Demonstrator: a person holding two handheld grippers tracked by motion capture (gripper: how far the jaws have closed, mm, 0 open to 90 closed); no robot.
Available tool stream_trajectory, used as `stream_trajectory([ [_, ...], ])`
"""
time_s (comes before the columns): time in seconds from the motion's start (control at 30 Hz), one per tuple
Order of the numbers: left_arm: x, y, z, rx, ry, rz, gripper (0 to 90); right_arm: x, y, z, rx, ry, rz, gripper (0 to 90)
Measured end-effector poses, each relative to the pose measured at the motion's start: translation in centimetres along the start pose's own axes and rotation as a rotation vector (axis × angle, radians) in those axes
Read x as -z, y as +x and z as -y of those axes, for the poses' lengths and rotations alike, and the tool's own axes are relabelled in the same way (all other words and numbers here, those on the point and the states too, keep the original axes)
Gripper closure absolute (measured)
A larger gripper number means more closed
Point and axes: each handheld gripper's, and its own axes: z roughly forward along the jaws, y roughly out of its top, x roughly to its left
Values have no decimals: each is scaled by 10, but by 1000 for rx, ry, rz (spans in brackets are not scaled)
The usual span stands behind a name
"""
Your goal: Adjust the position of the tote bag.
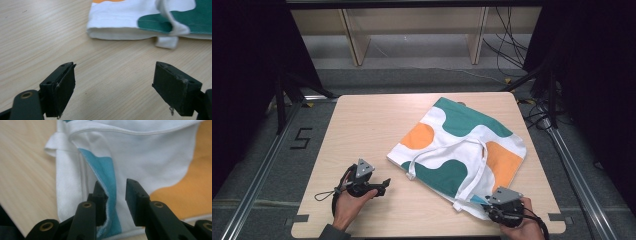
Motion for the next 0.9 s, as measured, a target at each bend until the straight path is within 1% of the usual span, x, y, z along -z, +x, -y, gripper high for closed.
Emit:
stream_trajectory([
  [0.03, 0, -1, 0, 11, 2, -7, 174, 2, -4, 3, -5, 2, 10, 695],
  [0.07, -1, 0, -1, 6, -5, -2, 175, 3, -9, 6, -16, 4, 29, 686],
  [0.1, -1, 0, -1, 3, 0, -3, 176, 5, -12, 8, -30, 6, 41, 679],
  [0.13, -2, 0, -1, 4, -3, -13, 176, 5, -15, 10, -36, 8, 48, 666],
  [0.17, -3, 0, -2, -3, 2, -12, 178, 6, -18, 12, -43, 9, 63, 648],
  [0.2, -5, -2, -1, 31, -21, -12, 181, 6, -21, 14, -50, 8, 82, 632],
  [0.23, -6, -2, -2, 34, -20, -23, 184, 6, -23, 15, -44, 16, 91, 617],
  [0.27, -7, 0, -3, 15, -20, -29, 186, 5, -25, 16, -53, 11, 99, 604],
  [0.3, -7, 1, -6, -6, -3, -38, 190, 5, -25, 17, -57, 14, 101, 590],
  [0.33, -9, 1, -6, -6, -9, -32, 195, 5, -24, 17, -63, 25, 101, 582],
  [0.37, -15, 2, -9, -1, -25, -33, 211, 5, -23, 16, -52, 27, 107, 582],
  [0.43, -17, 2, -10, -5, -26, -35, 229, 3, -22, 16, -44, 30, 107, 582],
  [0.47, -19, 3, -11, -9, -11, -37, 229, 3, -22, 16, -44, 30, 107, 582],
  [0.5, -23, 3, -14, -23, -9, -41, 230, 2, -21, 16, -43, 40, 101, 582],
  [0.53, -25, 3, -15, -27, -5, -43, 231, 2, -23, 16, -45, 40, 100, 583],
  [0.57, -30, 2, -16, -29, -10, -47, 244, 2, -24, 16, -63, 28, 95, 581],
  [0.6, -33, 1, -18, -45, 3, -45, 244, 2, -24, 16, -63, 28, 95, 581],
  [0.63, -36, -1, -20, -60, 4, -44, 253, 2, -24, 16, -69, 26, 93, 581],
  [0.7, -41, -5, -23, -80, 13, -47, 254, 2, -24, 16, -65, 27, 92, 581],
  [0.73, -44, -7, -23, -70, 10, -44, 257, 1, -24, 16, -58, 33, 91, 579],
  [0.77, -45, -7, -24, -85, 19, -48, 261, 2, -24, 16, -65, 30, 90, 573],
  [0.8, -48, -9, -24, -74, 17, -52, 261, 2, -24, 16, -65, 30, 90, 573],
  [0.83, -49, -10, -25, -82, 16, -49, 262, 2, -24, 16, -68, 27, 91, 573],
  [0.87, -50, -10, -27, -103, 13, -56, 264, 2, -24, 16, -65, 27, 91, 572],
  [0.9, -52, -11, -28, -96, 9, -55, 264, 2, -25, 16, -65, 30, 89, 570],
])
